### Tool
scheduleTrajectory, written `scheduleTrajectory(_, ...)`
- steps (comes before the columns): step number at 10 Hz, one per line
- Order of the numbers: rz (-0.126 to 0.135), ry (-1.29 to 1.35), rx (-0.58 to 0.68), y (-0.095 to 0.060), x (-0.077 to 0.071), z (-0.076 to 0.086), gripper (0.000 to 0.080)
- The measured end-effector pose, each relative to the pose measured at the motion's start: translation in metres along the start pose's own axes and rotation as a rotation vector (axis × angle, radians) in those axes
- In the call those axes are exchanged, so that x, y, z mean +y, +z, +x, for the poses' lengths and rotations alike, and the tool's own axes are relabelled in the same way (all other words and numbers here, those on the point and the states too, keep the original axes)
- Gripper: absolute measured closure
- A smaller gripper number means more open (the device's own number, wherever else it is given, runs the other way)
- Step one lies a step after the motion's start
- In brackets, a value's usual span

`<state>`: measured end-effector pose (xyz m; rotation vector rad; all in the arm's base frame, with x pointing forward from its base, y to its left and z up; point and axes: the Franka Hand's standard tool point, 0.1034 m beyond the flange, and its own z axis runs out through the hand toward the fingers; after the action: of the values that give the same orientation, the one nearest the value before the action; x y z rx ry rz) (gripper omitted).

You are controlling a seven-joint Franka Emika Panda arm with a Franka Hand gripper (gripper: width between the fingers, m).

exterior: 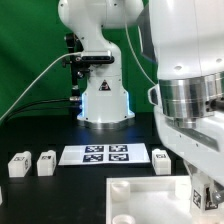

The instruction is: Assemble one leg

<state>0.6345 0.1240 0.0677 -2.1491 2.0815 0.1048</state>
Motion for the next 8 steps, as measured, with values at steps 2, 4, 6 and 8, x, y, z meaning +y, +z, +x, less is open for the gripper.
scheduleTrajectory(2,-0.001,0.25,-0.017,0.0019,0.001,-0.0025,0.0503)
scheduleTrajectory(4,-0.001,0.476,-0.025,0.0023,0.0011,-0.0024,0.0503)
scheduleTrajectory(6,0.004,0.509,-0.04,0.0022,0.0006,-0.0025,0.0503)
scheduleTrajectory(8,-0.001,0.456,-0.033,0.0024,0.0019,-0.0019,0.0503)
